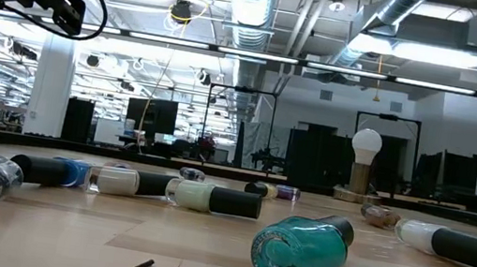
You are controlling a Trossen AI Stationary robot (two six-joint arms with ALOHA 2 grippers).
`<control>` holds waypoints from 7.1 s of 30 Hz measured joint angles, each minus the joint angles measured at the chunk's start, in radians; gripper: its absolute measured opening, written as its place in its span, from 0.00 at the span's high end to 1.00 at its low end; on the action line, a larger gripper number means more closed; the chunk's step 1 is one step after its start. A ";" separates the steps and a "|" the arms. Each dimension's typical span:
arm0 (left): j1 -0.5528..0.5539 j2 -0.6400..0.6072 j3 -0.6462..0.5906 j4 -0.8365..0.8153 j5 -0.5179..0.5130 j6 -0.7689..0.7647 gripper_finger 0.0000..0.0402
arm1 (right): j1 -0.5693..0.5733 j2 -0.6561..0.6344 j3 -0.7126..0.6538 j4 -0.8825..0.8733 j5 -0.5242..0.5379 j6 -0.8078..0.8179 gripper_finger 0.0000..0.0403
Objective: Pick & Place Nail Polish
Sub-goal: Put the red nail polish into the green bin, then put the brown nail polish into the green bin
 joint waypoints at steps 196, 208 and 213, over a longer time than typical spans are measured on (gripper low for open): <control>0.000 0.032 0.000 0.035 -0.038 0.000 0.97 | -0.082 0.205 -0.062 0.080 -0.076 -0.074 0.84; 0.000 0.032 0.000 0.035 -0.038 0.000 0.97 | -0.085 0.232 -0.061 0.088 -0.076 -0.366 0.83; 0.000 0.032 0.000 0.035 -0.038 0.000 0.97 | -0.089 0.305 -0.061 0.109 -0.076 -0.409 0.83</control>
